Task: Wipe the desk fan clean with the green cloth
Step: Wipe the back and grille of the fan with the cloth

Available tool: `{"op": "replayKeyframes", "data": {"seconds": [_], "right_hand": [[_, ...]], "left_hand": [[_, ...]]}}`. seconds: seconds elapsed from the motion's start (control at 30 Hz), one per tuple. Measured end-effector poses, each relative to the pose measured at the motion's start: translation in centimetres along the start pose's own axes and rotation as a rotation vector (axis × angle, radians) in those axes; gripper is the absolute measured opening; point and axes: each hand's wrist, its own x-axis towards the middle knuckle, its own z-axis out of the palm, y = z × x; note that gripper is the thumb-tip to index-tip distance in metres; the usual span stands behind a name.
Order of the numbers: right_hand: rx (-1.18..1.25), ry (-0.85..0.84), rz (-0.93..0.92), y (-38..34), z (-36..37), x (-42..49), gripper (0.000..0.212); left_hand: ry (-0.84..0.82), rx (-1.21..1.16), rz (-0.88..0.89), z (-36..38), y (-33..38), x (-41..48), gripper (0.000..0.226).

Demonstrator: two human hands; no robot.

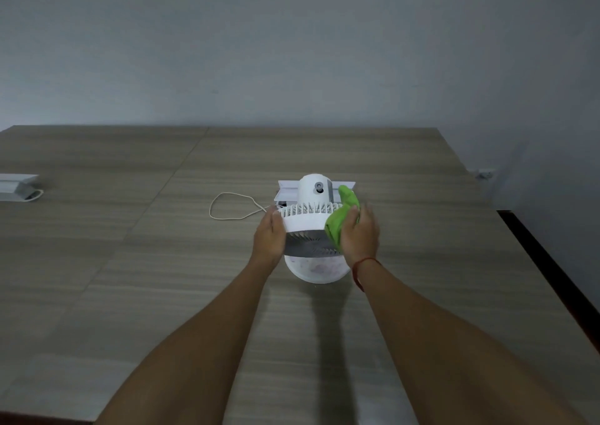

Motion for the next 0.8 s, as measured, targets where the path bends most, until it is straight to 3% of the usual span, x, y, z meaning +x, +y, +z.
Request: {"op": "replayKeyframes", "data": {"seconds": [0.1,0.27,0.37,0.5,0.63,0.8], "right_hand": [[0.011,0.012,-0.052,-0.5,0.2,0.0,0.049],[-0.17,-0.047,-0.412,-1.3,0.4,-1.3,0.051],[-0.26,-0.096,-0.483,-0.8,0.3,-1.2,0.05],[-0.18,-0.029,-0.264,0.7,0.3,-0.8,0.046],[0.119,0.006,-0.002,1.1,0.8,0.2,0.048],[0.476,0.023,0.291,2.3,0.2,2.0,0.029]], "left_hand": [[0.029,0.127,0.084,0.8,1.4,0.3,0.062],[0.014,0.274,0.185,1.1,1.2,1.2,0.061],[0.006,0.308,0.23,1.3,0.3,1.5,0.058],[-0.013,0.342,0.218,1.8,-0.4,2.0,0.066],[-0.019,0.356,0.242,1.9,-0.9,2.3,0.069],[0.002,0.35,0.232,2.0,-0.7,1.8,0.068]]}}
